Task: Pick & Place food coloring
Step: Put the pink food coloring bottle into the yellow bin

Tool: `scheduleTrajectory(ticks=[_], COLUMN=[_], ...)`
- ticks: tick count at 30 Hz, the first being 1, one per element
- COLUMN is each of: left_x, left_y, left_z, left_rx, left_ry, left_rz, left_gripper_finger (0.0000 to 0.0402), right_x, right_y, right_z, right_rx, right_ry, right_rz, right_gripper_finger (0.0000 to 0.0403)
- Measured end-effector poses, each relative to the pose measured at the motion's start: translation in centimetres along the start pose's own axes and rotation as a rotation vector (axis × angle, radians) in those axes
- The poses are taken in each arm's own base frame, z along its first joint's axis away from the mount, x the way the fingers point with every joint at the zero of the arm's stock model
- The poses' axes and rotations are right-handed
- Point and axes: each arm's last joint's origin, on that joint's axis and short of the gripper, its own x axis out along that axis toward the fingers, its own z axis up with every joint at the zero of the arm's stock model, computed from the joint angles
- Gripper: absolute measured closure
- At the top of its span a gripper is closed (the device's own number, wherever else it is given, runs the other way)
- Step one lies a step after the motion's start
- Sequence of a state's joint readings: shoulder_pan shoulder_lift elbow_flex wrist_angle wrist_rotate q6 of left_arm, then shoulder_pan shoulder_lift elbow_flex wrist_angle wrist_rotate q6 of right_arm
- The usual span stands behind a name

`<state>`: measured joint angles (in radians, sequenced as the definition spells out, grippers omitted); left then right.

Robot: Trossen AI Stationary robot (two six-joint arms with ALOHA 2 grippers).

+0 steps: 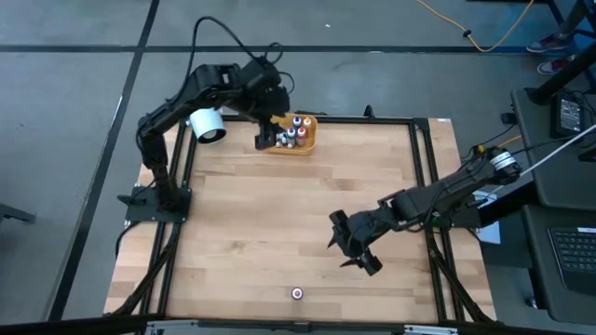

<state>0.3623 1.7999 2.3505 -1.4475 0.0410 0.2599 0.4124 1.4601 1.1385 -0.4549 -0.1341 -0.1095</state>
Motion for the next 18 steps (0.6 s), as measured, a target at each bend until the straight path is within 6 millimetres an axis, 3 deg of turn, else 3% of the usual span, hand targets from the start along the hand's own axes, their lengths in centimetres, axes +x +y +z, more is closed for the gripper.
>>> scheduleTrajectory(ticks=[9,18], left_x=[-6.5,-12.4], left_y=[-3.8,-5.8], left_z=[-0.7,-3.1], left_rx=[-0.043,-0.147], left_ry=[-0.186,-0.309], left_rz=[-0.018,0.076], left_gripper_finger=[0.0199,0.0199], right_x=[4.0,8.6], right_y=[-0.2,-0.7], right_z=[0.3,1.6], right_rx=[0.003,0.006], right_ry=[-0.056,-0.080], right_rz=[0.064,0.170], right_gripper_finger=[0.0116,0.0116])
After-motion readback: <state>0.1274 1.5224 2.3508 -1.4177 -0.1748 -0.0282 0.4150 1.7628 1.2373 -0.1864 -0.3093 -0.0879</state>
